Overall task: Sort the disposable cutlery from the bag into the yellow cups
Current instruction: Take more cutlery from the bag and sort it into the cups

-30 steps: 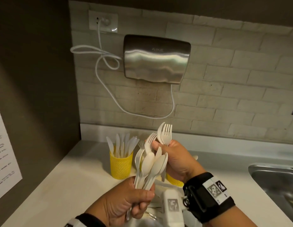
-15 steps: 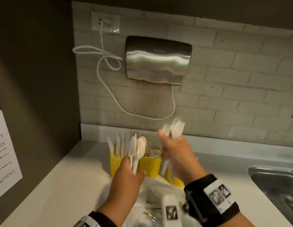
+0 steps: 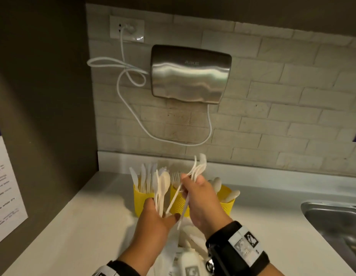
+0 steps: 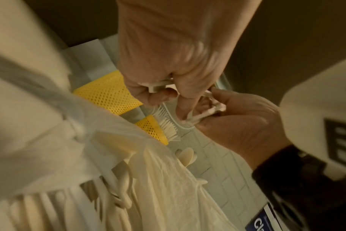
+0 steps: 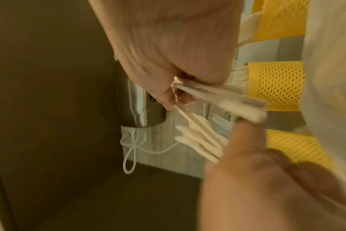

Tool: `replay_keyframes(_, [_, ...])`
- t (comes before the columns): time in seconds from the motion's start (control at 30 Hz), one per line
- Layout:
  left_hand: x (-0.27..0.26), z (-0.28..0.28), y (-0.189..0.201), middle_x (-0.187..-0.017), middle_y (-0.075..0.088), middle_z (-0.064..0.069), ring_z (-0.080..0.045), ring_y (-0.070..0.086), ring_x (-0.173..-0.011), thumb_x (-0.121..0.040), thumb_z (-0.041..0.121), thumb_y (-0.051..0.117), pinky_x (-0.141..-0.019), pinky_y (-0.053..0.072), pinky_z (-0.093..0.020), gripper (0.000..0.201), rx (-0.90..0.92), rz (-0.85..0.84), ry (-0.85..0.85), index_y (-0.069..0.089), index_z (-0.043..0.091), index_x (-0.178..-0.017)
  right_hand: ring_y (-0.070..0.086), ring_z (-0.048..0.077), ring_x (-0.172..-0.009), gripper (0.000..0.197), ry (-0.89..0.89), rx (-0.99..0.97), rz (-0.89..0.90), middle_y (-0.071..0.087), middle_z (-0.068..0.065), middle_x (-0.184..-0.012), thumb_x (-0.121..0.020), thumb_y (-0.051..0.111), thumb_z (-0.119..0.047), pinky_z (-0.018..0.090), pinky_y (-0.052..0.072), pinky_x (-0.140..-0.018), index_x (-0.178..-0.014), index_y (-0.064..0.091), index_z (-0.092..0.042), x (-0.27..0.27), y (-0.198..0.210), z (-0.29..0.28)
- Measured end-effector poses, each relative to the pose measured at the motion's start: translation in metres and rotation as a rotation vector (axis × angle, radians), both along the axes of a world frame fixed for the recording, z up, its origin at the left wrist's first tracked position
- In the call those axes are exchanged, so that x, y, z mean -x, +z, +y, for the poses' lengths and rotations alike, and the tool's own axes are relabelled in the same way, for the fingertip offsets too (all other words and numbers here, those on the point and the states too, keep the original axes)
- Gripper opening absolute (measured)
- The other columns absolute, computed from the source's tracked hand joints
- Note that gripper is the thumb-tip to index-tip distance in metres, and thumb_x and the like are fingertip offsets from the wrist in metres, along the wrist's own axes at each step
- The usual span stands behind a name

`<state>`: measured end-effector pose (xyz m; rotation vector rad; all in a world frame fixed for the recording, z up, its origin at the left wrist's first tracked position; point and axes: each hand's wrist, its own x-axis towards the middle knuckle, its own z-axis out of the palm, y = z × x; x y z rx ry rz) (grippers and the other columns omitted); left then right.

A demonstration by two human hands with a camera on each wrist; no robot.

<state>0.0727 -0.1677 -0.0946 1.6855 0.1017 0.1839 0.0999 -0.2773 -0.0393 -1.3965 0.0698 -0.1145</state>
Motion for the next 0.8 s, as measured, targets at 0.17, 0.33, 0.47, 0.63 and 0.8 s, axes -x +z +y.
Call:
replay_keyframes(0.17, [-0.007, 0.009, -0.020, -0.080, 0.060, -0.007, -0.016, 0.044, -0.055, -0.081, 0.028, 0.077, -0.053, 0.040, -0.030, 0.031, 0.182, 0.057, 0.059, 0.056, 0.024, -0.103, 0.058, 0.018, -0.074, 0.017, -0.147, -0.397, -0.162, 0.060, 0.010, -0.084, -0.099, 0.040, 0.002, 0.029, 0.048, -0.071, -0.096, 0.052, -0.010, -0.037, 0.041, -0.032])
replay_keyframes(0.33, [-0.017, 0.015, -0.032, -0.072, 0.054, -0.002, -0.014, 0.043, -0.050, -0.085, 0.028, 0.073, -0.046, 0.035, -0.026, 0.026, 0.228, 0.080, 0.102, 0.057, 0.023, -0.105, 0.049, 0.015, -0.072, 0.020, -0.311, -0.237, -0.333, 0.051, 0.002, -0.080, -0.095, 0.045, 0.004, 0.027, 0.042, -0.072, -0.091, 0.050, -0.015, -0.072, 0.065, -0.036])
replay_keyframes(0.47, [-0.020, 0.021, -0.035, -0.069, 0.052, -0.002, -0.017, 0.043, -0.052, -0.089, 0.022, 0.069, -0.050, 0.038, -0.028, 0.018, 0.244, 0.047, 0.110, 0.057, 0.022, -0.103, 0.054, 0.013, -0.077, 0.011, -0.309, 0.122, -0.343, 0.057, -0.005, -0.081, -0.091, 0.056, -0.006, 0.033, 0.044, -0.078, -0.096, 0.057, -0.016, -0.103, 0.026, -0.011])
replay_keyframes(0.63, [-0.024, 0.033, -0.035, -0.071, 0.050, -0.005, -0.020, 0.043, -0.055, -0.089, 0.021, 0.069, -0.054, 0.041, -0.033, 0.019, 0.244, 0.031, 0.143, 0.055, 0.024, -0.100, 0.064, 0.028, -0.083, 0.033, -0.179, 0.456, -0.115, 0.065, 0.013, -0.091, -0.082, 0.060, -0.001, 0.034, 0.049, -0.070, -0.115, 0.053, -0.007, -0.115, -0.024, -0.002])
replay_keyframes(0.8, [-0.027, 0.039, -0.042, -0.068, 0.052, -0.006, -0.020, 0.042, -0.051, -0.087, 0.020, 0.071, -0.056, 0.039, -0.035, 0.018, 0.233, 0.019, 0.152, 0.056, 0.022, -0.098, 0.065, 0.024, -0.071, 0.078, -0.119, 0.474, -0.169, 0.052, -0.008, -0.091, -0.081, 0.060, 0.003, 0.023, 0.048, -0.054, -0.141, 0.023, -0.030, -0.113, -0.015, -0.008])
